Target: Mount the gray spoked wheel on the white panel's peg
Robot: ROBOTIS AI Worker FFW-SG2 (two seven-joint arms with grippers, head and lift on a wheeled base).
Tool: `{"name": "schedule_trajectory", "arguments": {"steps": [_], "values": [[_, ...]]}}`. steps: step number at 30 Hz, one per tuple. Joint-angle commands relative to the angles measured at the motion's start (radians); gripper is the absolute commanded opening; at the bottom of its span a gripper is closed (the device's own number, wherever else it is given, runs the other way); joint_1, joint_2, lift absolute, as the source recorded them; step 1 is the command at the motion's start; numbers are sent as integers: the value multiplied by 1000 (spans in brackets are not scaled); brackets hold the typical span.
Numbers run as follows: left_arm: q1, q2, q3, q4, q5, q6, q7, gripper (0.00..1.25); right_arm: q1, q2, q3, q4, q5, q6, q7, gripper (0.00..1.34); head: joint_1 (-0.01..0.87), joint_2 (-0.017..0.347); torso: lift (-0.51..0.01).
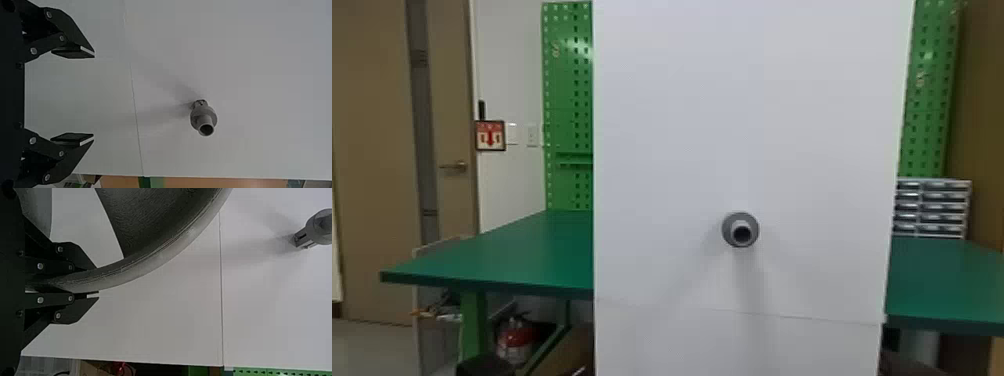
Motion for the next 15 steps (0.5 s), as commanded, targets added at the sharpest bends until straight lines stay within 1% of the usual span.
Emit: {"name": "schedule_trajectory", "arguments": {"steps": [1, 7, 15], "values": [[1, 0, 0, 0, 0, -1, 0, 752, -5, 3, 4, 6, 1, -3, 0, 163, 123, -8, -402], [1, -1, -1, 0, 2, -1, 0, 752, -2, 10, -7, 9, 5, -11, 0, 163, 123, -8, -402], [1, 0, 0, 0, 2, -1, 0, 752, 1, 10, -12, 12, 8, -16, 0, 163, 123, -8, -402]]}}
